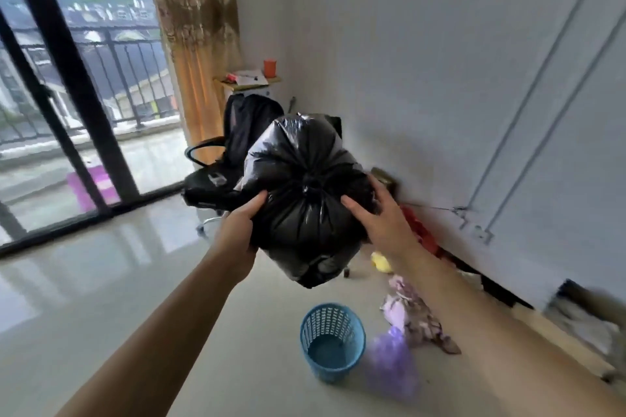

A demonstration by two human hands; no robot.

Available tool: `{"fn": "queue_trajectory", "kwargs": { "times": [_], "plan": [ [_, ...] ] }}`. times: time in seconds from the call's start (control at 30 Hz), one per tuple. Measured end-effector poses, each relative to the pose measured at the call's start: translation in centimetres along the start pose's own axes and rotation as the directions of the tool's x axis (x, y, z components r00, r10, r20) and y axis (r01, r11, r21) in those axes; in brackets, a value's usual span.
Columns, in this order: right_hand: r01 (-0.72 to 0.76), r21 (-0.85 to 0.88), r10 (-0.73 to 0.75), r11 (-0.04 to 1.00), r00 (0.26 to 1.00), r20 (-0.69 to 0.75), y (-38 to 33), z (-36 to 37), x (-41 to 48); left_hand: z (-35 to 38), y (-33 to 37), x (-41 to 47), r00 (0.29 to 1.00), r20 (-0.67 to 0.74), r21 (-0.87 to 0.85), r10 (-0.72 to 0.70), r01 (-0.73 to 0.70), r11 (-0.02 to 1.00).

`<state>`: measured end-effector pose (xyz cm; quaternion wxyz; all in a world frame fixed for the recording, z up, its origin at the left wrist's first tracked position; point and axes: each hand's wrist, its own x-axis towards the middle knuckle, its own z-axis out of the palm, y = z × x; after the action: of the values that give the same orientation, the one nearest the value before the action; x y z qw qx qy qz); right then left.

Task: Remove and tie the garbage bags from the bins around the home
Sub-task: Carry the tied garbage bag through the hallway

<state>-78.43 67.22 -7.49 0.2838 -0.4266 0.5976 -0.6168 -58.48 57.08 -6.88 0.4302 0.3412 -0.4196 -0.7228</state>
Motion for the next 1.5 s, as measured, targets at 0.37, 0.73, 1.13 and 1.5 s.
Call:
{"fn": "queue_trajectory", "kwargs": {
  "times": [0.37,0.73,1.13,1.5],
  "plan": [
    [-0.109,-0.185,-0.055,0.977,0.706,-0.707,-6.4,-29.5,-29.4,30.7,-13.9,-18.9,0.746,0.582,0.161,-0.325,0.286,0.945],
    [-0.341,-0.247,-0.161,0.907,0.262,-0.952,-11.1,-51.2,-71.5,54.3,-32.0,-55.1,0.25,0.799,0.475,-0.546,0.293,0.829],
    [-0.352,-0.167,-0.203,0.921,-0.067,-0.977,-11.7,-73.7,-91.1,77.2,-45.9,-77.6,-0.044,0.836,0.536,-0.547,0.276,0.798],
    [-0.477,-0.112,-0.318,0.872,-0.376,-0.87,-16.0,-93.0,-104.7,100.9,-56.9,-95.9,-0.406,0.753,0.629,-0.517,0.214,0.747]
  ]
}}
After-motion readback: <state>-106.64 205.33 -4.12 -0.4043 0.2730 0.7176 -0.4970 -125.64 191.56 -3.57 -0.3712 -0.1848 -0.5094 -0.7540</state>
